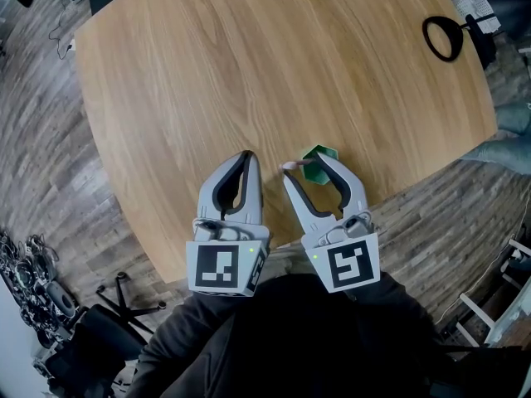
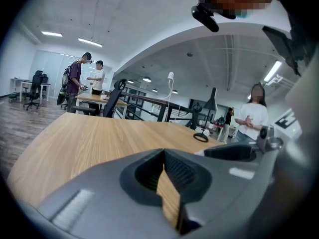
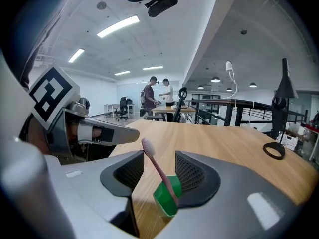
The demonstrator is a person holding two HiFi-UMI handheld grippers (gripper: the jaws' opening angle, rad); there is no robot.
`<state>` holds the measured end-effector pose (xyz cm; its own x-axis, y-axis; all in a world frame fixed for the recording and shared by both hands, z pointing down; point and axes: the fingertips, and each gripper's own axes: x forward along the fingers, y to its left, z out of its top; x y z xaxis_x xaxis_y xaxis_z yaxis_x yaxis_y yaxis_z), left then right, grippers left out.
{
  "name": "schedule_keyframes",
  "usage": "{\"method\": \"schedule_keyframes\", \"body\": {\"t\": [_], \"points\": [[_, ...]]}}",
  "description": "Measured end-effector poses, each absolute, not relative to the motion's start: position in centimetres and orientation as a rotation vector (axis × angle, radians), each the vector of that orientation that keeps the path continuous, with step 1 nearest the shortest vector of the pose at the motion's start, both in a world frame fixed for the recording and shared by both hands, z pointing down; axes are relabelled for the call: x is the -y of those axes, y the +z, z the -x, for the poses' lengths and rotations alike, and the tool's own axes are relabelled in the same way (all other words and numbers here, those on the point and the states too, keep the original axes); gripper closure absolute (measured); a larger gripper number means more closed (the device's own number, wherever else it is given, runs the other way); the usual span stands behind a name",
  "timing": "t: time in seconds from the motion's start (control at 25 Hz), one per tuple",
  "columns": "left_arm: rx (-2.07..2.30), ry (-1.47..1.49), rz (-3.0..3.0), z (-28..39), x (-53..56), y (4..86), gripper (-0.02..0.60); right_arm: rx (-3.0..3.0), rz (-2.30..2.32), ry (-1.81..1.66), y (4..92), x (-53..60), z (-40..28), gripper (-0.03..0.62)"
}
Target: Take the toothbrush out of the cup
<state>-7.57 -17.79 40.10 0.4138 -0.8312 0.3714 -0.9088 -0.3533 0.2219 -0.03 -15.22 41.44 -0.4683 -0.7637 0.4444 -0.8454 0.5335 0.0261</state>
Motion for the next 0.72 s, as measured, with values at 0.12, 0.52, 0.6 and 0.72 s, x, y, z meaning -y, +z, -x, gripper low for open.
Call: {"method": "schedule_keyframes", "body": {"t": [0.12,0.52,0.6,0.72], "points": [[1.492,0.263,-2.27,7.8,18.6,40.3,0.574,2.367,-1.308,0.285,41.4,16.3,0.0,0.398],[1.5,0.228,-2.236,8.6,20.7,41.0,0.574,2.334,-1.259,0.265,42.0,18.2,0.4,0.43],[1.5,0.224,-2.231,8.6,20.8,41.1,0.574,2.33,-1.254,0.262,42.0,18.1,0.5,0.436],[1.494,0.222,-2.228,8.6,20.9,41.3,0.574,2.325,-1.253,0.263,42.2,18.1,0.5,0.455]]}}
